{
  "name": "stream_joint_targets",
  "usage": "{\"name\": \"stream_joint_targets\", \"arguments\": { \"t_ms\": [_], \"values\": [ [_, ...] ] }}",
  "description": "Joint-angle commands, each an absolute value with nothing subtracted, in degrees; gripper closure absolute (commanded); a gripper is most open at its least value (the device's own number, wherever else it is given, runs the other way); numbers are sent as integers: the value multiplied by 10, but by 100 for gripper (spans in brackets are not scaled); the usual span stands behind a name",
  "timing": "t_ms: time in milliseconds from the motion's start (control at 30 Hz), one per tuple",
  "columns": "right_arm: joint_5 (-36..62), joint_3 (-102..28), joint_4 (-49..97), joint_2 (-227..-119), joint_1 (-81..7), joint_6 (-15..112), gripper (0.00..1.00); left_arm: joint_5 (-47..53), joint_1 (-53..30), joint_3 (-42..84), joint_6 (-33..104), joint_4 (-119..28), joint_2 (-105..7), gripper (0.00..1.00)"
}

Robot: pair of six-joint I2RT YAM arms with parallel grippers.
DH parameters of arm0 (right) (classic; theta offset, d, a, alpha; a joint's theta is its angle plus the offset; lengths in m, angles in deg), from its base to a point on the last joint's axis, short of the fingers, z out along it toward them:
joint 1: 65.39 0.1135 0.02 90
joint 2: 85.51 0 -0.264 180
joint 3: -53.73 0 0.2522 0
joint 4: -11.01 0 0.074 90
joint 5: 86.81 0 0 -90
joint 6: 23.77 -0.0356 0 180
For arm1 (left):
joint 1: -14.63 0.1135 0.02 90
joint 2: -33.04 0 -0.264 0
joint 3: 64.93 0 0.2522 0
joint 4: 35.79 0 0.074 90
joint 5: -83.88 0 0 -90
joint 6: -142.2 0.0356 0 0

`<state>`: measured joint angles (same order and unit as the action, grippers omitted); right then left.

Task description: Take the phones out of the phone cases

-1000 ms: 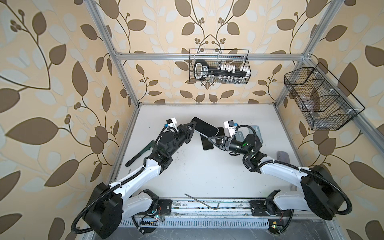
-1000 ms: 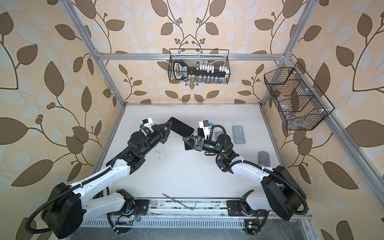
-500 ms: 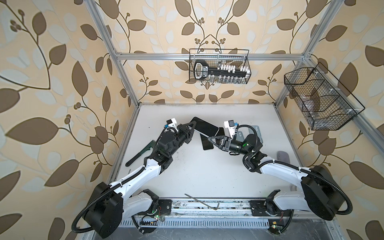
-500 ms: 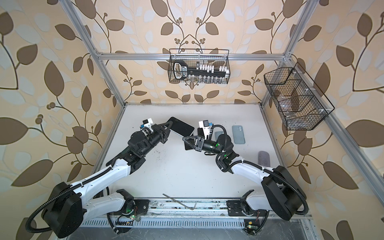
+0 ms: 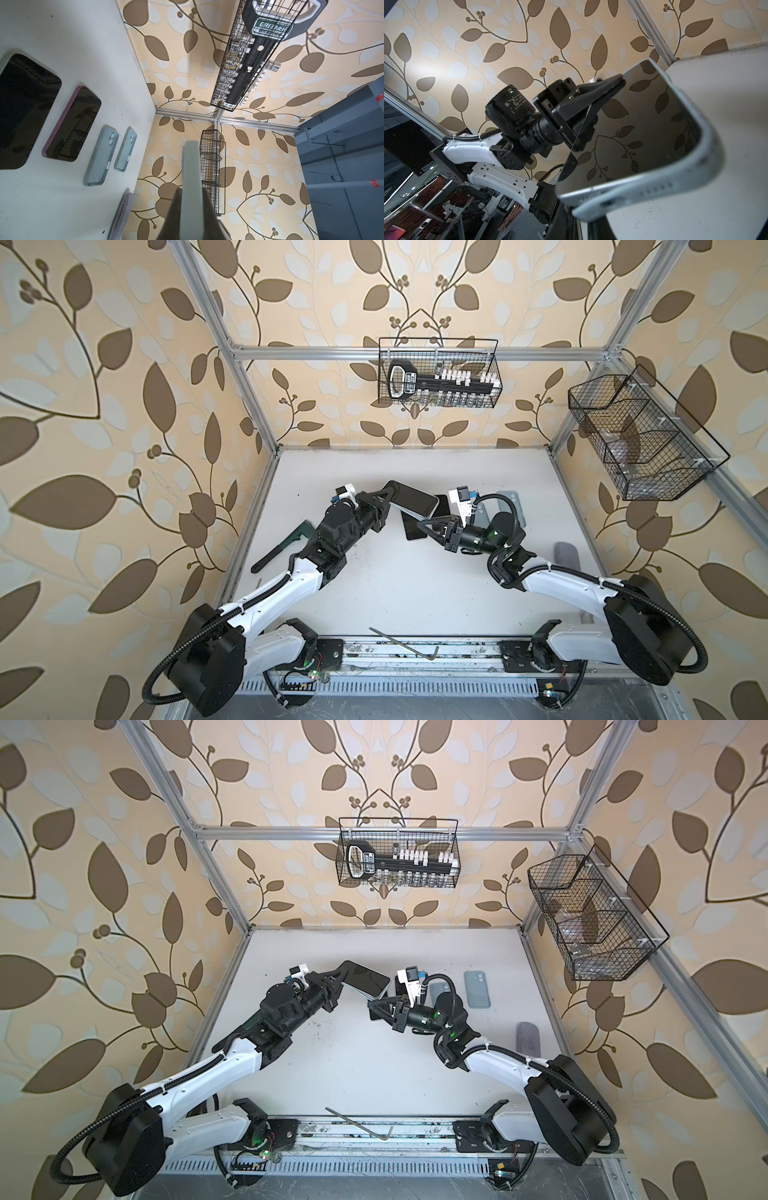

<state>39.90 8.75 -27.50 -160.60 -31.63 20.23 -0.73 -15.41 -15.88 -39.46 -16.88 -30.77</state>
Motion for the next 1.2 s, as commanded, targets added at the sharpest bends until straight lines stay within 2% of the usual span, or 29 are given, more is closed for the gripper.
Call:
{"name": "stream_joint_targets", "arguments": {
  "t_ms": [0, 200, 300, 400, 467, 500, 633, 867, 1067, 1167],
  "values": [
    [389, 104, -263, -1618, -328, 226, 94, -8, -156, -127, -420, -96, -280, 100],
    [394, 106, -263, -1611, -335, 218, 91, 4, -157, -112, -383, -104, -280, 100],
    [409, 96, -237, -1598, -340, 220, 83, 11, -155, -105, -346, -120, -282, 100],
    [435, 72, -166, -1576, -345, 252, 69, 19, -155, -96, -301, -136, -290, 100],
    [450, 49, -85, -1556, -352, 290, 51, 36, -149, -84, -270, -149, -297, 100],
    [457, 38, -48, -1547, -354, 310, 45, 47, -144, -77, -254, -158, -301, 100],
    [506, -6, 107, -1512, -381, 398, 26, 99, -120, -37, -188, -203, -316, 100],
    [603, -116, 388, -1504, -455, 588, 23, 245, -57, 84, -19, -323, -361, 100],
    [565, -244, 639, -1562, -477, 768, 28, 407, -44, 202, 137, -407, -423, 100],
    [556, -274, 660, -1594, -477, 776, 31, 467, -44, 260, 195, -468, -453, 100]
  ]
}}
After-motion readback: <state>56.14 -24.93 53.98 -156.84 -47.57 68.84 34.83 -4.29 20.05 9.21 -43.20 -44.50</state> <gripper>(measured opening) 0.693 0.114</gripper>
